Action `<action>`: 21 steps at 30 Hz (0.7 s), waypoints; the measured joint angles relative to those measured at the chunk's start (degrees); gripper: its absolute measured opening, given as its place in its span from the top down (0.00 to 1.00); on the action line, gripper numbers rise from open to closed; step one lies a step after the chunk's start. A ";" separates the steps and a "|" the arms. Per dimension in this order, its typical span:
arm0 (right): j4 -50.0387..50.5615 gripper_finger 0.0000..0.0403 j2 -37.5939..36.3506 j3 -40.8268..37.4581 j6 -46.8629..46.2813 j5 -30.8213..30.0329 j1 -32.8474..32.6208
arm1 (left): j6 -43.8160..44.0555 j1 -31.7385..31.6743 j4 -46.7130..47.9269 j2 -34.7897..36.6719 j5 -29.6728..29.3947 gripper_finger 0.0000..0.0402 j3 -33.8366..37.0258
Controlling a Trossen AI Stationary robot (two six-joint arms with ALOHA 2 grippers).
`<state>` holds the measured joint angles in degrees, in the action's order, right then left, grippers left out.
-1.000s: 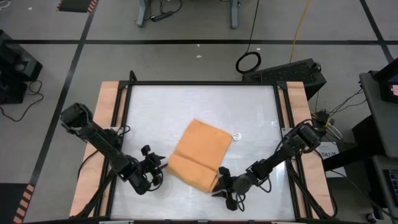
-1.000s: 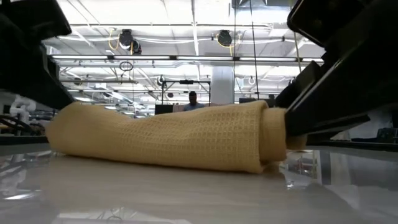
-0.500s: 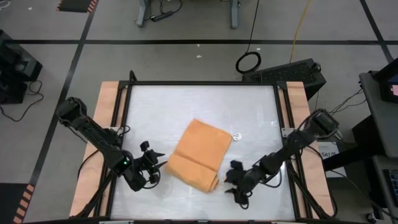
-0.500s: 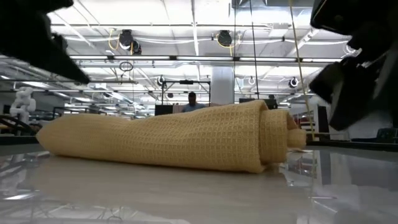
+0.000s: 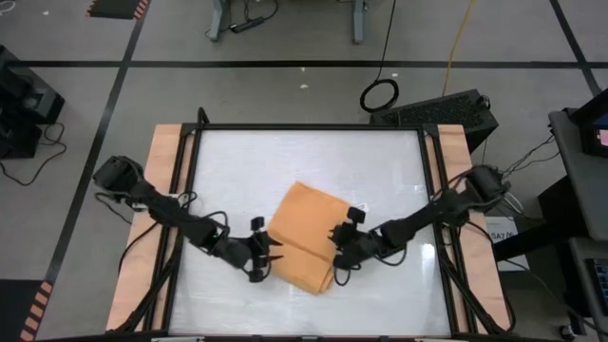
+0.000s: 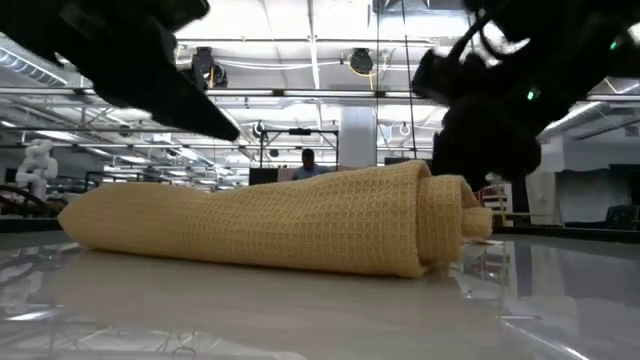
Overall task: Roll towel into tight, uniform cylinder
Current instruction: Roll the yellow towel
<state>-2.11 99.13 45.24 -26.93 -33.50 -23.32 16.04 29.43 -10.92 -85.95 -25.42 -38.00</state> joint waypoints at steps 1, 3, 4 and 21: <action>-0.73 0.84 1.01 0.02 0.06 1.47 0.87 | -0.94 -0.81 -0.64 -0.91 1.12 0.60 0.00; -0.26 0.93 3.02 -0.01 -0.03 3.29 2.80 | -1.63 -2.45 -0.84 -3.00 2.29 0.60 0.00; -0.38 0.96 3.92 -0.01 -0.01 3.50 3.81 | -1.59 -3.29 -0.88 -4.12 3.10 0.60 0.00; -6.83 1.00 4.71 0.11 26.18 19.97 16.40 | 19.61 -6.10 -6.15 -11.15 7.74 0.60 0.02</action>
<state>-8.94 103.84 45.35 -0.75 -13.53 -6.92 35.65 23.33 -17.06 -97.10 -17.68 -37.98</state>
